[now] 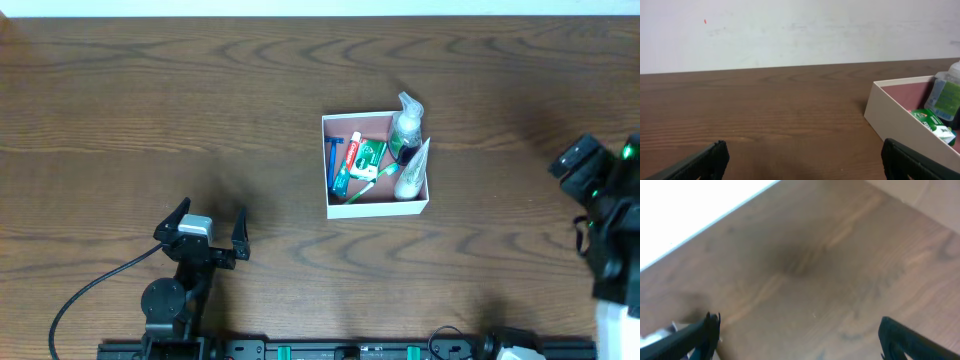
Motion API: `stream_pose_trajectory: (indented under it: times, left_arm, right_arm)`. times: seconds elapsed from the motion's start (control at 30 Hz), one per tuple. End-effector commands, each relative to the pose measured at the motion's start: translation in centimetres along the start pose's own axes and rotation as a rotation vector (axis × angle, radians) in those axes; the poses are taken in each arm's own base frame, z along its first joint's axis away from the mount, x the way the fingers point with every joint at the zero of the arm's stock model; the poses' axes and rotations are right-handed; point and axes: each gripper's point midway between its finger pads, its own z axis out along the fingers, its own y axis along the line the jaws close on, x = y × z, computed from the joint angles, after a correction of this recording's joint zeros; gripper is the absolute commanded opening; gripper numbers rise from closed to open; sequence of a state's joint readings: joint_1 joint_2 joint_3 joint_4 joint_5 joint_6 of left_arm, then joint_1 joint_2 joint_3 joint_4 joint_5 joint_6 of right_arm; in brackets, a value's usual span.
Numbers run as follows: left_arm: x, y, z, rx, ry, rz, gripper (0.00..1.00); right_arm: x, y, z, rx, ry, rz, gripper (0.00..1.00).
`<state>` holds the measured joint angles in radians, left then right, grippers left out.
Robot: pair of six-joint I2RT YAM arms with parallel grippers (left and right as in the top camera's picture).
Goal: Pack container
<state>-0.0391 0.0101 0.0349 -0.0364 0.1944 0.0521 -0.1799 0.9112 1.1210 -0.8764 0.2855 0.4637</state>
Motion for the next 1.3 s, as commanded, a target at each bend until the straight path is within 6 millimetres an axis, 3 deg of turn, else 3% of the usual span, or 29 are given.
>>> stream_pose_trajectory:
  times: [0.0, 0.33, 0.67, 0.9, 1.03, 1.27]
  left_arm:
    - [1.7, 0.4, 0.2, -0.018, 0.038, -0.010, 0.98]
    - [1.7, 0.4, 0.2, -0.018, 0.038, -0.010, 0.98]
    - [1.7, 0.4, 0.2, -0.018, 0.038, -0.010, 0.98]
    - [1.7, 0.4, 0.2, -0.018, 0.038, -0.010, 0.98]
    - [1.7, 0.4, 0.2, -0.018, 0.038, -0.010, 0.98]
    - [1.7, 0.4, 0.2, -0.018, 0.038, -0.010, 0.98]
  right_arm:
    - [3.0, 0.0, 0.6, -0.056, -0.007, 0.003, 0.99]
    - [8.8, -1.4, 1.3, -0.174, -0.148, -0.042, 0.99]
    - [12.0, 0.1, 1.9, -0.366, -0.270, -0.047, 0.99]
    - [14.8, 1.1, 3.5, -0.453, -0.289, -0.054, 0.99]
    - [15.6, 1.0, 4.2, -0.460, -0.285, -0.056, 0.99]
    - [14.8, 1.2, 3.4, -0.475, -0.342, -0.086, 0.99]
